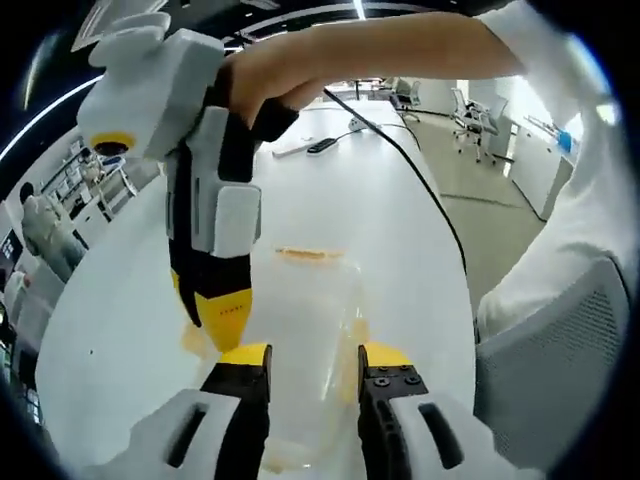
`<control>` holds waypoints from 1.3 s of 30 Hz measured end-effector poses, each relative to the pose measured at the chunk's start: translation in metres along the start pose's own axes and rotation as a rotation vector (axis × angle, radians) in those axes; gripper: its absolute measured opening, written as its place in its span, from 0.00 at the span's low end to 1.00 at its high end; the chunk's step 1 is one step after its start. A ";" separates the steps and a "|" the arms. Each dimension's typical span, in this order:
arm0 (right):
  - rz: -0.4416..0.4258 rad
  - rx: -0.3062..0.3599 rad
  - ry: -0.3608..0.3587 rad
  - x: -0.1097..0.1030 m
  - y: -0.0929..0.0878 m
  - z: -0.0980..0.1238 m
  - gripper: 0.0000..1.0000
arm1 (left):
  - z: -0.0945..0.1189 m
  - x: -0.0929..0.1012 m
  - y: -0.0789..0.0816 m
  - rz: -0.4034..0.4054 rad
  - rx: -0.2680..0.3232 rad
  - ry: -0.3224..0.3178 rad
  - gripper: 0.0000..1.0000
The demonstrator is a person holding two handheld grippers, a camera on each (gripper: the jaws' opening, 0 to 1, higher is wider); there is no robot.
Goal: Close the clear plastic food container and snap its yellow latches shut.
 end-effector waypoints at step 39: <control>0.002 -0.209 0.195 0.001 -0.018 -0.018 0.30 | -0.012 0.008 -0.009 -0.218 -0.118 0.057 0.33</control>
Point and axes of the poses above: the point that each gripper's makers call its tool centre point, and the gripper's own axes: z roughly backward along the fingers, x roughly to its right, y roughly out of its top, the point moved 3 cm from there along z, roughly backward along the fingers, and after that the axes turned 2 degrees about x, right-handed, at the moved point
